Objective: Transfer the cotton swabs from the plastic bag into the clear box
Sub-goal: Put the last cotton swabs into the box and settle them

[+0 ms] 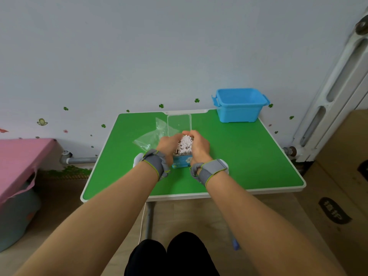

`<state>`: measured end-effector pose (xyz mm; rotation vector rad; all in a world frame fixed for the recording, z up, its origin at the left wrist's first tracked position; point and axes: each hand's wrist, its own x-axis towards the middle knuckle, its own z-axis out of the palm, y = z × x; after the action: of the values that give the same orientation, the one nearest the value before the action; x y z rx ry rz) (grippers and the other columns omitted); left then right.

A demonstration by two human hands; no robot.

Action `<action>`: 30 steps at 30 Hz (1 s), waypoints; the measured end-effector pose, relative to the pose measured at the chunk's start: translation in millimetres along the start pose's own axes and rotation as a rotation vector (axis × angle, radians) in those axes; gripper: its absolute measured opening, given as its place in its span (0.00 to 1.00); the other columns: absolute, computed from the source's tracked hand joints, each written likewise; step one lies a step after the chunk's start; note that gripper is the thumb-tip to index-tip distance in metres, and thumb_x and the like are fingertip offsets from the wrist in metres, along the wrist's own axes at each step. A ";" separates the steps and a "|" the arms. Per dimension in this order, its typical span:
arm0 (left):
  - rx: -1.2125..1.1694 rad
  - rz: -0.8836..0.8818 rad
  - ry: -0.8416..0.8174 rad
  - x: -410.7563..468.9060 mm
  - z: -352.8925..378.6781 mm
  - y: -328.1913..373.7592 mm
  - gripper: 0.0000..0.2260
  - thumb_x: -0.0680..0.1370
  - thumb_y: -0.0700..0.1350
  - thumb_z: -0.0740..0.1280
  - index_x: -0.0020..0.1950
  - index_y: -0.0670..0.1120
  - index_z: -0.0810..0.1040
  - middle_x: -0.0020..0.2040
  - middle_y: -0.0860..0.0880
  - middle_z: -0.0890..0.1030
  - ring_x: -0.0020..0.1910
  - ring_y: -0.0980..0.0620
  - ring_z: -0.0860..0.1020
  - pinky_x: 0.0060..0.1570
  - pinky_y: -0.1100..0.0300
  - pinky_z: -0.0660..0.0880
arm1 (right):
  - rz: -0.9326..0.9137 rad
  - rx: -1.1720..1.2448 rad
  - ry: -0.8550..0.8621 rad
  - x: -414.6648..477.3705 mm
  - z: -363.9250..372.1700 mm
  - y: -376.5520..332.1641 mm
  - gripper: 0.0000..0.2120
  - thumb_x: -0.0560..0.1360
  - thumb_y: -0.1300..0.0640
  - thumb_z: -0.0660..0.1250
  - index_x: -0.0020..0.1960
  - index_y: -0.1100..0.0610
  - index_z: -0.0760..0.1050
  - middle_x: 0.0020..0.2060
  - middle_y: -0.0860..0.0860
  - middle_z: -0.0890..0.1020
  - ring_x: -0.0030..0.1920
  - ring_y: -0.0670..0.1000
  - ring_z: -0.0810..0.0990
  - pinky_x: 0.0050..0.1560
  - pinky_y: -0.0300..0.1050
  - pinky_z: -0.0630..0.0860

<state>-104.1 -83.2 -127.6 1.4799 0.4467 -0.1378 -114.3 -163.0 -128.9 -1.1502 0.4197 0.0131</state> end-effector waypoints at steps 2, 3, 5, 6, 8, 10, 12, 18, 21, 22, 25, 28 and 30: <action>-0.032 0.025 -0.006 -0.7 -1.8 -2.5 0.13 0.77 0.49 0.66 0.47 0.38 0.74 0.38 0.43 0.79 0.35 0.45 0.79 0.43 0.51 0.79 | -0.017 -0.021 -0.021 -0.2 -2.0 1.5 0.09 0.74 0.58 0.64 0.37 0.54 0.81 0.34 0.54 0.80 0.33 0.54 0.78 0.32 0.43 0.73; -0.051 0.026 -0.026 -2.3 -3.2 -3.3 0.16 0.77 0.53 0.65 0.46 0.39 0.74 0.40 0.43 0.80 0.38 0.44 0.80 0.46 0.48 0.79 | -0.032 -0.040 -0.040 -0.2 -3.0 3.0 0.09 0.75 0.56 0.64 0.38 0.54 0.81 0.37 0.55 0.80 0.36 0.55 0.78 0.34 0.45 0.73; -0.056 0.040 -0.077 -4.0 -5.4 -6.8 0.21 0.77 0.59 0.63 0.47 0.40 0.75 0.44 0.42 0.81 0.44 0.42 0.81 0.52 0.45 0.79 | -0.062 -0.071 -0.071 -0.6 -4.8 6.2 0.07 0.74 0.55 0.66 0.40 0.53 0.81 0.43 0.56 0.82 0.42 0.55 0.79 0.39 0.47 0.74; -0.049 0.066 -0.096 -4.2 -5.8 -10.2 0.20 0.77 0.58 0.62 0.48 0.40 0.75 0.46 0.41 0.81 0.46 0.42 0.81 0.53 0.45 0.78 | -0.072 -0.074 -0.077 -1.0 -5.6 7.0 0.06 0.73 0.54 0.67 0.40 0.53 0.81 0.43 0.55 0.82 0.42 0.55 0.79 0.40 0.47 0.75; -0.064 0.138 -0.109 -5.8 -5.4 -16.3 0.15 0.79 0.51 0.63 0.51 0.38 0.74 0.48 0.39 0.80 0.44 0.42 0.80 0.51 0.47 0.78 | -0.070 -0.061 -0.089 -2.5 -6.1 7.0 0.05 0.73 0.55 0.67 0.40 0.53 0.81 0.38 0.53 0.81 0.36 0.54 0.79 0.37 0.45 0.74; -0.060 0.176 -0.084 -7.2 -3.5 -16.1 0.10 0.80 0.45 0.62 0.51 0.37 0.73 0.46 0.40 0.80 0.39 0.45 0.79 0.47 0.50 0.78 | -0.035 -0.035 -0.092 -2.5 -6.9 6.6 0.06 0.73 0.56 0.66 0.41 0.53 0.81 0.36 0.52 0.80 0.33 0.53 0.78 0.35 0.43 0.74; -0.082 0.169 -0.067 -6.4 -4.1 -15.4 0.11 0.80 0.46 0.61 0.46 0.39 0.74 0.42 0.42 0.80 0.37 0.46 0.79 0.43 0.53 0.78 | -0.020 -0.007 -0.108 -1.8 -8.9 7.1 0.06 0.74 0.56 0.65 0.42 0.53 0.81 0.35 0.52 0.80 0.32 0.52 0.78 0.34 0.43 0.75; -0.158 0.127 -0.158 -12.1 -15.6 -23.3 0.12 0.80 0.45 0.62 0.59 0.38 0.71 0.46 0.43 0.81 0.40 0.48 0.81 0.36 0.58 0.79 | -0.015 -0.013 -0.157 0.4 -13.2 9.8 0.07 0.75 0.54 0.65 0.43 0.52 0.81 0.32 0.51 0.81 0.27 0.48 0.80 0.28 0.38 0.76; -0.131 0.178 -0.114 -11.8 -12.3 -21.3 0.10 0.80 0.43 0.62 0.56 0.39 0.69 0.46 0.43 0.79 0.40 0.48 0.80 0.37 0.57 0.79 | -0.038 -0.028 -0.168 2.8 -14.1 10.5 0.07 0.75 0.54 0.65 0.46 0.52 0.82 0.36 0.52 0.82 0.30 0.49 0.81 0.32 0.40 0.77; -0.128 0.185 -0.110 -11.2 -11.5 -22.0 0.11 0.80 0.45 0.62 0.57 0.39 0.69 0.47 0.43 0.80 0.41 0.47 0.80 0.40 0.55 0.80 | -0.051 -0.040 -0.179 3.0 -14.2 11.1 0.08 0.75 0.53 0.65 0.48 0.52 0.82 0.40 0.53 0.83 0.36 0.52 0.82 0.37 0.44 0.78; -0.150 0.132 -0.097 -11.6 -12.3 -21.8 0.18 0.81 0.55 0.58 0.55 0.40 0.74 0.48 0.44 0.82 0.47 0.45 0.81 0.48 0.52 0.79 | -0.119 -0.097 -0.212 2.2 -15.1 12.9 0.11 0.77 0.53 0.62 0.55 0.52 0.80 0.59 0.54 0.80 0.59 0.56 0.78 0.61 0.56 0.74; -0.140 0.082 -0.026 -7.5 -12.9 -15.1 0.13 0.81 0.51 0.58 0.48 0.41 0.74 0.47 0.43 0.80 0.46 0.45 0.79 0.50 0.50 0.78 | -0.215 -0.188 -0.239 0.8 -17.1 14.9 0.13 0.79 0.57 0.60 0.60 0.52 0.78 0.62 0.48 0.77 0.56 0.44 0.77 0.60 0.51 0.74; -0.103 0.088 -0.028 -6.6 -11.6 -11.0 0.10 0.81 0.46 0.59 0.45 0.42 0.72 0.45 0.43 0.79 0.42 0.46 0.79 0.47 0.53 0.77 | -0.235 -0.224 -0.241 2.1 -19.4 16.0 0.13 0.79 0.59 0.59 0.61 0.51 0.77 0.58 0.46 0.77 0.58 0.46 0.77 0.59 0.52 0.74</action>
<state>-116.5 -74.1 -135.6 1.3924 0.3607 -0.0650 -122.0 -173.9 -150.2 -1.3946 0.0682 -0.0072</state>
